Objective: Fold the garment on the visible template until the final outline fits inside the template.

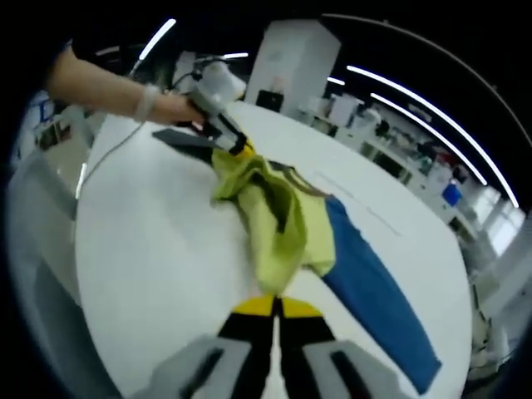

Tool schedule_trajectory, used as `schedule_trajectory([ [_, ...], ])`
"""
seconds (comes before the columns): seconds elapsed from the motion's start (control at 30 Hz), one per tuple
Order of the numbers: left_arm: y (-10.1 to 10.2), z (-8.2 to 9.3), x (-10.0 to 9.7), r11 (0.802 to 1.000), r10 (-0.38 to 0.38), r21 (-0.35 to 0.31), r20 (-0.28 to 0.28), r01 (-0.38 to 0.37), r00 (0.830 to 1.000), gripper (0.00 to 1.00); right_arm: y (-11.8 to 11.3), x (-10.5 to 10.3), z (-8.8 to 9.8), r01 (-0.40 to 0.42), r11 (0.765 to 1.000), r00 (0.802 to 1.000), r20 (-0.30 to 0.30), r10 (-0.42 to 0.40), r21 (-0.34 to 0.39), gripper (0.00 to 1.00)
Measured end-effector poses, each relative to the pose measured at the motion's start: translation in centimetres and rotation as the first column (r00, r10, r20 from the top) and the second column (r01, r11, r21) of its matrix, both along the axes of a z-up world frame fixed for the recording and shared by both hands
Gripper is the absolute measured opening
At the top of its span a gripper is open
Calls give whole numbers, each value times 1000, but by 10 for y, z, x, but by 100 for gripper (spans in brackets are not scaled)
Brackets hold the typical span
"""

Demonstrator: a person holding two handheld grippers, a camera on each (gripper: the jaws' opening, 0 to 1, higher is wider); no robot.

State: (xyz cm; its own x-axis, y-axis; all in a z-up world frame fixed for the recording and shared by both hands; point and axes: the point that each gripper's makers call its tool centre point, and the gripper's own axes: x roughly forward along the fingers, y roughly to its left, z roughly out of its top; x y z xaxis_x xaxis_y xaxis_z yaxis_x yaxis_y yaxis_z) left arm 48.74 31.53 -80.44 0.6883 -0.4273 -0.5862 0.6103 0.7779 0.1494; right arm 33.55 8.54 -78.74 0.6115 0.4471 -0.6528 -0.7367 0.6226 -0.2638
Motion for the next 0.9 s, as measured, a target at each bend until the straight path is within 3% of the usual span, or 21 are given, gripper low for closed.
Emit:
schedule_trajectory([
  [0.3,2,11,-13,999,10,-42,28,-9,1000,24,1,-1,0,-2,1000,1000,3,2,-3,0],
  [0.4,-2,23,-28,996,35,-81,44,-31,998,32,1,-2,1,-3,1000,1000,5,3,-3,0],
  [0.63,-11,35,-64,995,26,-102,96,-16,995,34,3,-4,1,-7,1000,1000,4,7,-6,0],
  [0.8,-23,23,-91,998,-50,-31,98,53,994,33,6,-5,0,-14,1000,1000,2,14,-6,0],
  [0.9,-32,16,-101,998,-56,-34,87,59,995,32,6,-5,0,-11,1000,1000,0,11,-4,0],
])
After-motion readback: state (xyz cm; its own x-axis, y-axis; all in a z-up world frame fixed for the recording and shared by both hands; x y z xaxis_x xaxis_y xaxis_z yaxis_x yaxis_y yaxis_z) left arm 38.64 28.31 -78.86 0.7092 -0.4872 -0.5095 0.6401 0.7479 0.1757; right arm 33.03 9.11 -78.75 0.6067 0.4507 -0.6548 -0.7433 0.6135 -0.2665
